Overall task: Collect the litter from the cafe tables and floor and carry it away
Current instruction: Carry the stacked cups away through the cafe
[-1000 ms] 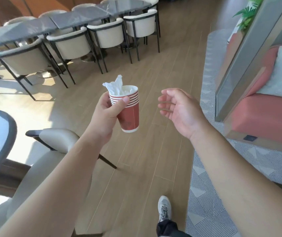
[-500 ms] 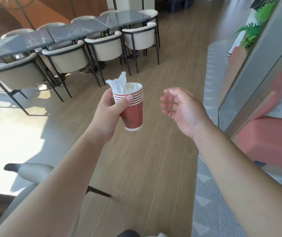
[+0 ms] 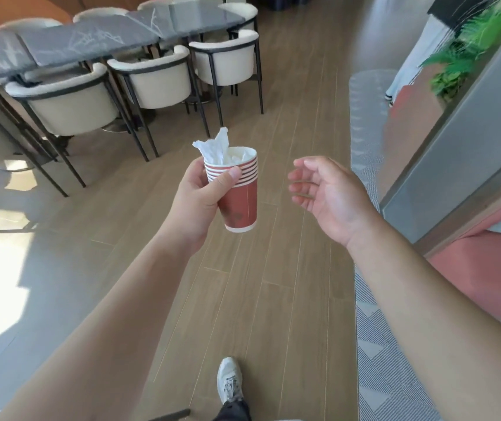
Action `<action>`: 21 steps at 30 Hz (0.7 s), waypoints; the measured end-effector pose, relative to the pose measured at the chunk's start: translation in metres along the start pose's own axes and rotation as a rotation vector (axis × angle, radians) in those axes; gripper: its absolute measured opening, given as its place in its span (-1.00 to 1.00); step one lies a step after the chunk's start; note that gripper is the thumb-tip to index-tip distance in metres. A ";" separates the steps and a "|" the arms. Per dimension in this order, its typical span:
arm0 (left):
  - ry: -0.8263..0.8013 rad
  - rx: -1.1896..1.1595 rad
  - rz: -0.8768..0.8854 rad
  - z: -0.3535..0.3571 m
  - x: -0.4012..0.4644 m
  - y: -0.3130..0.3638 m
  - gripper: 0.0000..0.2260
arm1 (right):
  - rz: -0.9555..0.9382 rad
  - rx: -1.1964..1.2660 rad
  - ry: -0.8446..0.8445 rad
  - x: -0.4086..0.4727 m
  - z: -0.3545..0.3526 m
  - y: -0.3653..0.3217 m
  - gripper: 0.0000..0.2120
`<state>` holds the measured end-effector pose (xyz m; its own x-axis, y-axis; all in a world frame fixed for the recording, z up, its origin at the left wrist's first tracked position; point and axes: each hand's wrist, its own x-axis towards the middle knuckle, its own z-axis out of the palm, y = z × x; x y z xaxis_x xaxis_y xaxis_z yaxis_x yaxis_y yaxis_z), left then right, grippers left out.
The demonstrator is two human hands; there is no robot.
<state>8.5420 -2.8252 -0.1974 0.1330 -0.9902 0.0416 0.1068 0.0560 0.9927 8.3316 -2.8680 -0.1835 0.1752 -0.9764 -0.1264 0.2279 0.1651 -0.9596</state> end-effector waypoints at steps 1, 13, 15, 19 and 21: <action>-0.008 -0.008 -0.004 -0.009 0.020 0.000 -0.53 | 0.007 -0.007 0.011 0.018 0.010 -0.001 -0.80; -0.086 -0.024 -0.012 -0.062 0.197 0.004 -0.51 | -0.021 -0.003 0.076 0.177 0.058 -0.014 -0.80; -0.088 -0.022 -0.018 -0.060 0.224 0.000 -0.50 | -0.024 0.002 0.078 0.201 0.055 -0.014 -0.80; -0.082 -0.013 -0.041 -0.049 0.278 -0.010 -0.47 | -0.006 0.029 0.089 0.254 0.040 -0.012 -0.80; -0.080 -0.001 -0.045 -0.040 0.310 -0.015 -0.47 | 0.006 0.048 0.092 0.287 0.030 -0.012 -0.79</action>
<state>8.6211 -3.1277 -0.2035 0.0488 -0.9988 0.0061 0.1121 0.0115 0.9936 8.4081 -3.1457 -0.2010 0.0887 -0.9837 -0.1564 0.2732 0.1750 -0.9459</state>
